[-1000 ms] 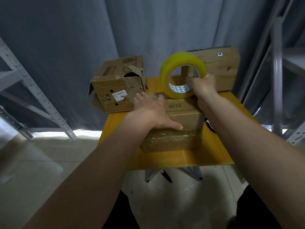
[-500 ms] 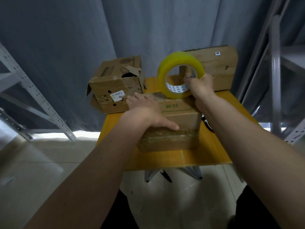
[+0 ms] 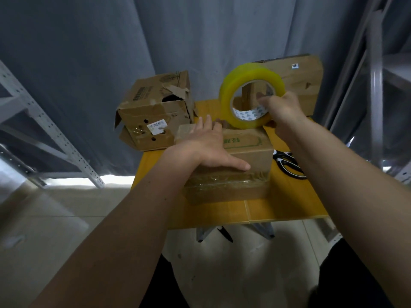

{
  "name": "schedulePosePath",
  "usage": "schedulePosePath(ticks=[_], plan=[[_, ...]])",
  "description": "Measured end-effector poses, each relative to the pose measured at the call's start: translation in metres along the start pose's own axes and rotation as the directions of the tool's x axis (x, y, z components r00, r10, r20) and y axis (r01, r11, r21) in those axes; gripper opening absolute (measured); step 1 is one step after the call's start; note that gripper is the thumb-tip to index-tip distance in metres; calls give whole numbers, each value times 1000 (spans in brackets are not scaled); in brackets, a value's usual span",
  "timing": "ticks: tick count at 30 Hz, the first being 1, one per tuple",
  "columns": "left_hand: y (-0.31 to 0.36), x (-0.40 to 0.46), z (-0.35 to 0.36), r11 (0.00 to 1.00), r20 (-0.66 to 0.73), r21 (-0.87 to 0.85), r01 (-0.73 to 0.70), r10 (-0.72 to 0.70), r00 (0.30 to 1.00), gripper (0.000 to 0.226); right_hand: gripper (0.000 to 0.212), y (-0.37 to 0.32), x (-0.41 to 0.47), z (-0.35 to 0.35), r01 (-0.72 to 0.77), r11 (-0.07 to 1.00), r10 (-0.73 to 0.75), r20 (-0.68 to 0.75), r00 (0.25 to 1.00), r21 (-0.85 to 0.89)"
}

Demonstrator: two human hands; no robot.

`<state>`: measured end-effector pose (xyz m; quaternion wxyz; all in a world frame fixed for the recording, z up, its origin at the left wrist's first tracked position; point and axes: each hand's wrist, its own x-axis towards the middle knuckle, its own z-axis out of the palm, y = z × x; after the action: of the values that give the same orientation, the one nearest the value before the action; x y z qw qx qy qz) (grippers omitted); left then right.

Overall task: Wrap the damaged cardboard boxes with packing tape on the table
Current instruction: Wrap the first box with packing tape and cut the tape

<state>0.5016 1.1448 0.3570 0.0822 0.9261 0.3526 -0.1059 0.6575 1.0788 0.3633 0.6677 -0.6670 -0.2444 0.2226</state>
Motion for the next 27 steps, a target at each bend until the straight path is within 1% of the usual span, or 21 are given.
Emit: schedulePosePath(ticks=[3, 7, 12, 16, 19, 21, 24, 27], plan=[[0, 0, -2, 1000, 10, -7, 3, -3, 1000, 144, 21, -4, -1, -13, -34, 999, 33, 2, 999, 17], [1, 1, -1, 1000, 16, -7, 8, -8, 1000, 145, 21, -6, -1, -19, -19, 1000, 19, 37, 999, 1], [-1, 1, -2, 999, 17, -26, 19, -19, 1000, 146, 17, -3, 5, -38, 29, 998, -30, -28, 999, -49], [1, 2, -1, 1000, 15, -17, 27, -26, 1000, 147, 8, 3, 7, -51, 17, 996, -22, -58, 998, -90], [-1, 2, 0, 999, 10, -23, 27, -27, 1000, 148, 20, 3, 8, -54, 18, 992, -24, -55, 998, -122], [-3, 1, 1, 999, 9, -32, 29, -29, 1000, 149, 23, 4, 9, -58, 17, 988, -25, -52, 998, -153], [-3, 1, 1, 999, 9, -28, 23, -23, 1000, 149, 26, 13, 10, -68, -34, 987, 22, -78, 997, -158], [-3, 2, 1, 999, 26, -28, 21, -20, 999, 151, 25, 30, 8, -74, -117, 980, 101, -106, 989, -161]])
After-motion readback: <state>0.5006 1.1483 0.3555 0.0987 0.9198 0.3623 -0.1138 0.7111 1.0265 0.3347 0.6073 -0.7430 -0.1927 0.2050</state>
